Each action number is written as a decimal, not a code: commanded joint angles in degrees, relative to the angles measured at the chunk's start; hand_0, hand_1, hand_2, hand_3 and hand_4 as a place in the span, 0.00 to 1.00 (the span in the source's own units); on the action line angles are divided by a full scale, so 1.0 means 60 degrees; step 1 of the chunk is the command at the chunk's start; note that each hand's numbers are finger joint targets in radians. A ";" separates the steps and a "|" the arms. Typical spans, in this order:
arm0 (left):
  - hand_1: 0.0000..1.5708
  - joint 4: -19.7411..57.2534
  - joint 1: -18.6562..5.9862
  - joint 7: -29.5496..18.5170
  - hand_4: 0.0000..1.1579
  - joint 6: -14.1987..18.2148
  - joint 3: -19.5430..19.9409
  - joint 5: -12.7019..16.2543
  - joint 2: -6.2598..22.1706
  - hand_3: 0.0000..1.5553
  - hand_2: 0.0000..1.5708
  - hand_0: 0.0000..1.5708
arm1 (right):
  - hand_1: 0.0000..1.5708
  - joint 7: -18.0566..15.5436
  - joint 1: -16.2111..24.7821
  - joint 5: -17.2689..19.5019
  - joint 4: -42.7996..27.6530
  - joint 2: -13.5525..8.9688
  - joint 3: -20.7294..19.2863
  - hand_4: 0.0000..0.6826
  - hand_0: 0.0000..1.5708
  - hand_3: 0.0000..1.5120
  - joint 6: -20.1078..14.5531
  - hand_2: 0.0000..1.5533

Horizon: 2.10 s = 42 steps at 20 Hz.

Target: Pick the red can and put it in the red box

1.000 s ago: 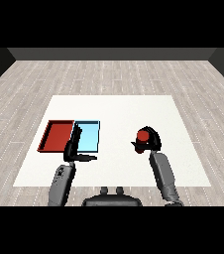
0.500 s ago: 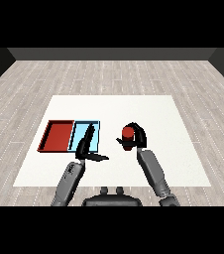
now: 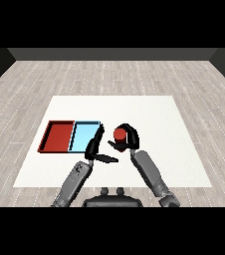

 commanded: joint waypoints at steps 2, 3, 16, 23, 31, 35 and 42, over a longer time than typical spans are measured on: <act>0.00 -0.0151 0.0237 -0.0145 0.00 0.0359 -0.0503 -0.0032 -0.0002 0.00 0.00 0.00 | 0.88 0.0034 0.0127 -0.0249 -0.0406 0.0008 0.0697 0.90 0.88 0.92 -0.0336 0.91; 0.00 0.0628 -0.0544 -0.0187 0.00 0.0174 0.0033 0.0093 -0.0002 0.00 0.00 0.00 | 0.89 0.0035 -0.0327 -0.0357 -0.0239 0.0008 0.0927 0.90 0.89 0.93 -0.0769 0.91; 0.00 0.0251 -0.1266 0.1155 0.00 0.1332 -0.0976 0.0112 -0.0002 0.00 0.00 0.00 | 0.92 0.0170 -0.0806 -0.0519 -0.0335 0.0008 0.1533 0.90 0.92 0.92 -0.0991 0.92; 0.00 0.1844 -0.1803 0.0139 0.00 0.1138 -0.1083 0.0472 -0.0001 0.00 0.00 0.00 | 0.92 -0.0521 -0.0151 -0.1147 -0.0574 0.0007 0.2481 0.87 0.92 0.92 -0.1186 0.92; 0.49 0.1534 -0.2294 0.1160 0.48 0.2635 -0.1384 0.0032 0.0008 0.00 0.50 0.49 | 0.96 -0.0424 -0.0351 -0.0984 -0.0752 0.0002 0.2172 0.75 0.96 0.93 -0.1062 0.94; 0.99 0.1531 -0.1747 0.0606 0.75 0.2632 -0.1600 0.0547 0.0014 0.89 0.94 0.99 | 0.96 -0.0613 -0.0561 -0.1387 -0.0487 -0.0001 0.2316 0.77 0.96 0.93 -0.1079 0.94; 1.00 0.2769 -0.2078 0.0032 0.77 0.3302 -0.1909 0.0506 0.0018 0.86 0.94 1.00 | 0.94 -0.0521 -0.0797 -0.1470 -0.0758 -0.0002 0.2589 0.82 0.94 0.92 -0.1365 0.92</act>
